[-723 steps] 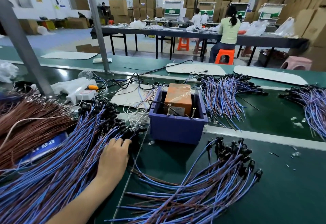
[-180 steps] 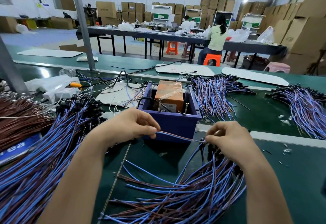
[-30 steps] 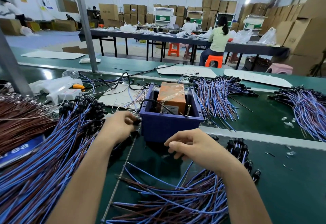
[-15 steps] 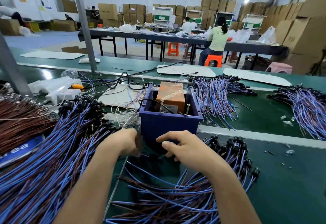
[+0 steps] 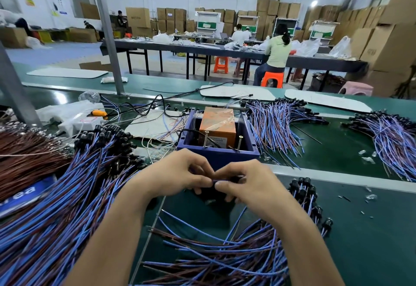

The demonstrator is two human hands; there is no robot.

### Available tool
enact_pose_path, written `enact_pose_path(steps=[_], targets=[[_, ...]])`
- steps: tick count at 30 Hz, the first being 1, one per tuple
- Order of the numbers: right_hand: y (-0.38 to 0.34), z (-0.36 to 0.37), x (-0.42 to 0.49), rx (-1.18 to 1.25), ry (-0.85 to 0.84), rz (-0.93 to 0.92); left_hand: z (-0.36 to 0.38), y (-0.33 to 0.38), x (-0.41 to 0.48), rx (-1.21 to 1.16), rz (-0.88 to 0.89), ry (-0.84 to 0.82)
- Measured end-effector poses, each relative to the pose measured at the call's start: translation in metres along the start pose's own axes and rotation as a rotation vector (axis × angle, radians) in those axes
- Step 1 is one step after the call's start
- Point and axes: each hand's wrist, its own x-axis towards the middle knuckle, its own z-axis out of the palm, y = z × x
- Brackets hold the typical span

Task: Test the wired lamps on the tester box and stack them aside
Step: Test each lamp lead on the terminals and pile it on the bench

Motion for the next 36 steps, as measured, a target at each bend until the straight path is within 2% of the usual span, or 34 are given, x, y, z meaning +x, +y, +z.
enact_pose_path(steps=[2,5,8,12,14,17,19,22,26,28,32,34,36], targets=[[0.001,-0.013,-0.005,-0.074,0.062,0.064,0.003,0.003,0.001,-0.032,0.001,-0.024],[0.015,-0.034,-0.007,-0.157,0.256,0.240,0.000,0.001,0.000,-0.008,-0.021,-0.051],[0.036,-0.054,-0.012,-0.264,0.439,0.408,-0.012,-0.006,-0.005,0.072,-0.078,0.017],[0.052,-0.067,-0.019,-0.269,0.520,0.501,-0.031,-0.014,-0.017,0.078,-0.125,0.133],[0.053,-0.065,-0.020,-0.283,0.484,0.490,-0.035,-0.013,-0.022,-0.010,-0.125,0.176],[0.046,-0.056,-0.017,-0.296,0.292,0.505,-0.032,-0.004,-0.024,-0.195,-0.078,0.162],[0.033,-0.050,-0.016,-0.342,0.198,0.489,-0.027,0.004,-0.023,-0.189,-0.045,0.117],[0.004,-0.038,-0.018,-0.292,0.180,0.287,-0.017,0.014,-0.019,-0.121,-0.026,0.042],[-0.023,-0.009,-0.014,-0.005,0.044,0.013,-0.007,0.024,-0.015,-0.175,0.007,0.028],[-0.022,0.000,-0.009,0.039,0.119,-0.020,-0.002,0.027,-0.012,-0.318,-0.007,0.141],[-0.015,0.001,-0.004,0.229,0.233,0.030,0.011,0.031,0.000,-0.774,-0.051,0.416],[-0.013,0.000,-0.002,0.297,0.274,0.045,0.020,0.033,0.008,-0.957,-0.061,0.433],[-0.011,0.002,0.000,0.320,0.309,0.062,0.029,0.032,0.014,-1.025,-0.077,0.420]])
